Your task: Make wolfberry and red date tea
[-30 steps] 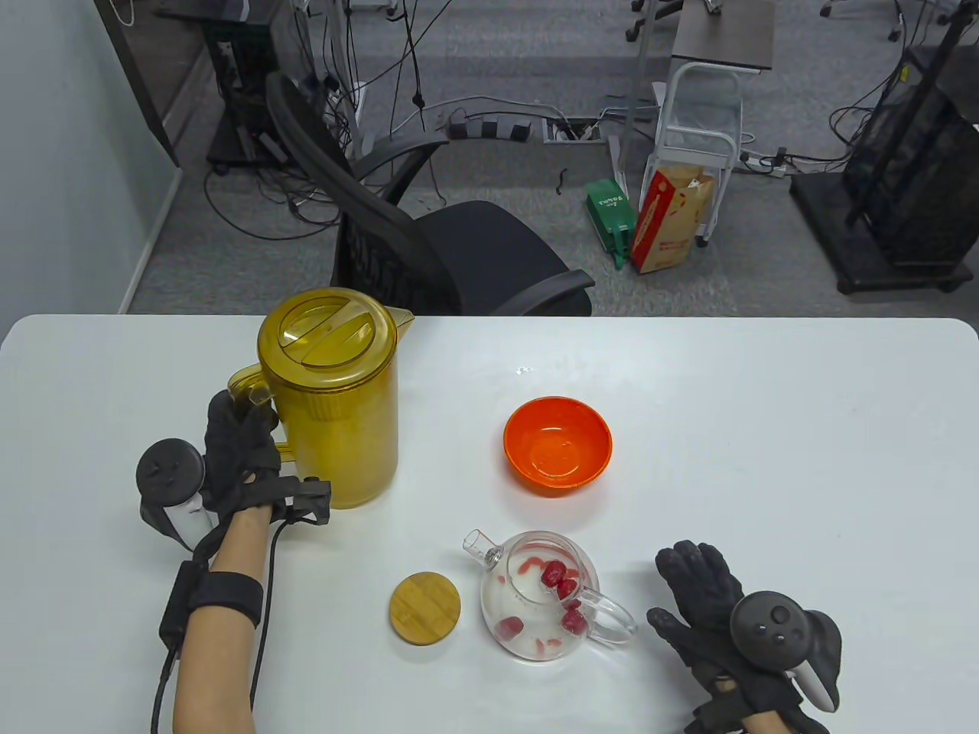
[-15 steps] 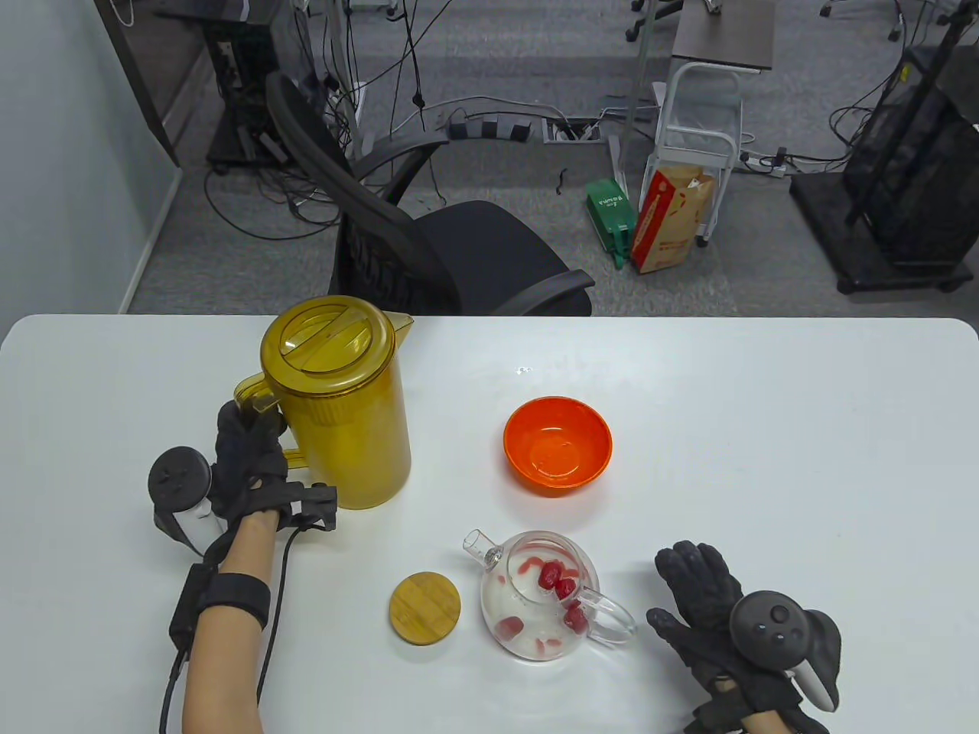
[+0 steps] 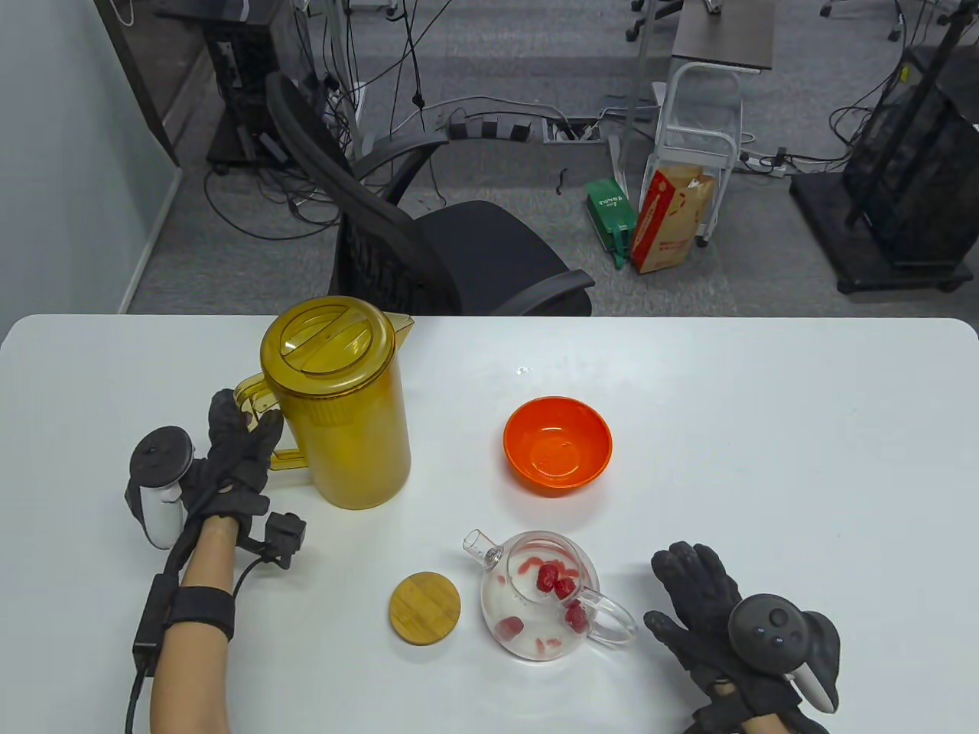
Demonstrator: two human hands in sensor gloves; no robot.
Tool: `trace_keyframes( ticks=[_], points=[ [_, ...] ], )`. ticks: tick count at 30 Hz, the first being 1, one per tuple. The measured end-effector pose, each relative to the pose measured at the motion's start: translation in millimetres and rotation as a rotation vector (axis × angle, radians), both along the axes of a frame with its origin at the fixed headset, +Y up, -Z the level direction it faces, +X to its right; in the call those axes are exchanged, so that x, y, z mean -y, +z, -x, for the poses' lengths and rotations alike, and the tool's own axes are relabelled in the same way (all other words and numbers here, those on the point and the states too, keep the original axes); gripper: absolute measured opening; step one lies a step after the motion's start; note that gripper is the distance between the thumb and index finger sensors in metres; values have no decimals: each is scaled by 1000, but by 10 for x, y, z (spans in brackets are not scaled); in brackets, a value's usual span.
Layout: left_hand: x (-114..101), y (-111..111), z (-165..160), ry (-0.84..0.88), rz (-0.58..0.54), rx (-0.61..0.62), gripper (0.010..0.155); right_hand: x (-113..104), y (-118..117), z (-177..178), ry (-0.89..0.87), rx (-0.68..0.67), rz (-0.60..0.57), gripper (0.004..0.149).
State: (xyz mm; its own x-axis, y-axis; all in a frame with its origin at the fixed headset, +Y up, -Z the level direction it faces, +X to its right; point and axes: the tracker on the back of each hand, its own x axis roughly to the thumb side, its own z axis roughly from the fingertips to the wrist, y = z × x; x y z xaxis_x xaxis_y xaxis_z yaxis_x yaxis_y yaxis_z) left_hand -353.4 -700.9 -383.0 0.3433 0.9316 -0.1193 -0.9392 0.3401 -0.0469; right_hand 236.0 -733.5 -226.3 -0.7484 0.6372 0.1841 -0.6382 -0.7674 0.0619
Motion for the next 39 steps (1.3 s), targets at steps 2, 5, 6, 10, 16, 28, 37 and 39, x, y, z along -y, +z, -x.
trace_keyframes(
  ticks=[2, 5, 6, 10, 16, 28, 37, 39],
  points=[
    [-35, 53, 20, -42, 24, 49, 89, 0, 1, 1, 0, -1, -4, 72],
    [-47, 215, 44, -87, 57, 85, 91, 2, 6, 5, 3, -4, -6, 72],
    [-45, 267, 47, -106, 54, 79, 91, 3, 7, 6, 3, -4, -7, 72],
    [-35, 624, -67, -318, -29, 91, 93, 4, 12, 12, 4, -10, -14, 72],
    [27, 1031, -627, -537, -137, 305, 94, 14, 16, 24, 4, -21, -12, 72],
    [602, 1074, -1835, -808, 134, 776, 100, 31, 21, 51, 10, -32, -2, 72],
    [848, 1060, -2029, -903, 159, 769, 91, 28, 13, 42, 1, -30, 9, 72],
    [834, 1055, -2020, -902, 135, 747, 92, 30, 10, 44, 2, -34, 9, 72]
  ],
)
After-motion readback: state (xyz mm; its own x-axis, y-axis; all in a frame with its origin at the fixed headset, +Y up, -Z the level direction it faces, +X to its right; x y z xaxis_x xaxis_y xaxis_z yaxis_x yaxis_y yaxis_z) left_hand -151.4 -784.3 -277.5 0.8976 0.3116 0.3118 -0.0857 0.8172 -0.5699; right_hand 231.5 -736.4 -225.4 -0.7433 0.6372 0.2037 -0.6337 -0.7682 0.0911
